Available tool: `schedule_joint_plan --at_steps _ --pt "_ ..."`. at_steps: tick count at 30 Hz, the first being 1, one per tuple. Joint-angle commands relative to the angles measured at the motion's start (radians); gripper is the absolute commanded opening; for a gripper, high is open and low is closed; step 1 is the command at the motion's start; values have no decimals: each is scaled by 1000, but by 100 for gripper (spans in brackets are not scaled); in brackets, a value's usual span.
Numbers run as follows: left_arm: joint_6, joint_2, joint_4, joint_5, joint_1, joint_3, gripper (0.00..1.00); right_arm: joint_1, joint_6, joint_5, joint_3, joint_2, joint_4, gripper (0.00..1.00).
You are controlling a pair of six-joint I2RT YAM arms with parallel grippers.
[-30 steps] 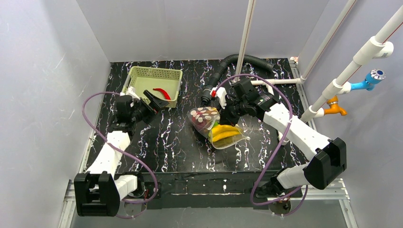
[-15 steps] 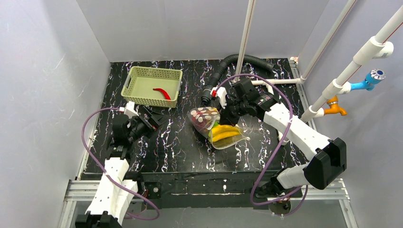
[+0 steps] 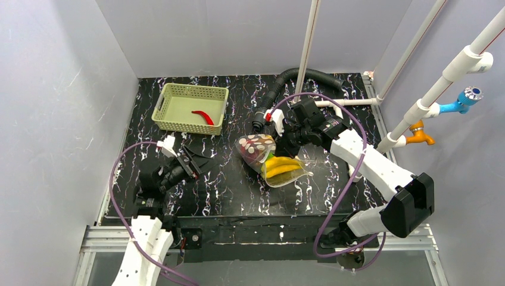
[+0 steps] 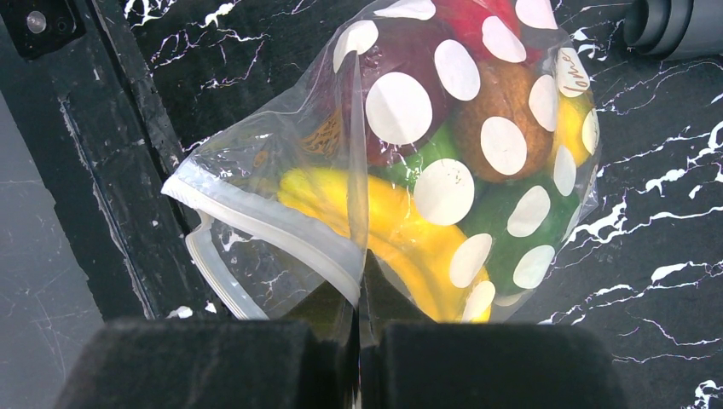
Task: Open the zip-top bag and remove the fake food
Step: Pick up the fake fruit from the zipper food storage bag.
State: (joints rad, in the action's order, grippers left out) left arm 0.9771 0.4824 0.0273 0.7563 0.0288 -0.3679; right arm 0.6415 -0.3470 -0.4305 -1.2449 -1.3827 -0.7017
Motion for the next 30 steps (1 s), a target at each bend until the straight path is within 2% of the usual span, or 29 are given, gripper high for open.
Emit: schedule_joint_plan --at_steps 1,5,10,16,21,30 --pt "28 -51 -19 34 81 32 98 -3 -3 -32 -4 7 24 1" --pt "17 -50 -21 -80 257 32 98 -3 -3 -30 -4 4 24 1" --pt "-17 35 -51 -243 484 -2 98 -3 -3 -29 -4 3 23 1" --pt "-40 118 -97 -377 663 -39 98 -9 -3 -28 2 14 27 1" --pt "-35 132 -128 -462 749 -44 98 -11 -2 -33 4 16 30 1" --pt "35 180 -316 -527 795 -1 98 -11 5 -47 2 8 30 1"
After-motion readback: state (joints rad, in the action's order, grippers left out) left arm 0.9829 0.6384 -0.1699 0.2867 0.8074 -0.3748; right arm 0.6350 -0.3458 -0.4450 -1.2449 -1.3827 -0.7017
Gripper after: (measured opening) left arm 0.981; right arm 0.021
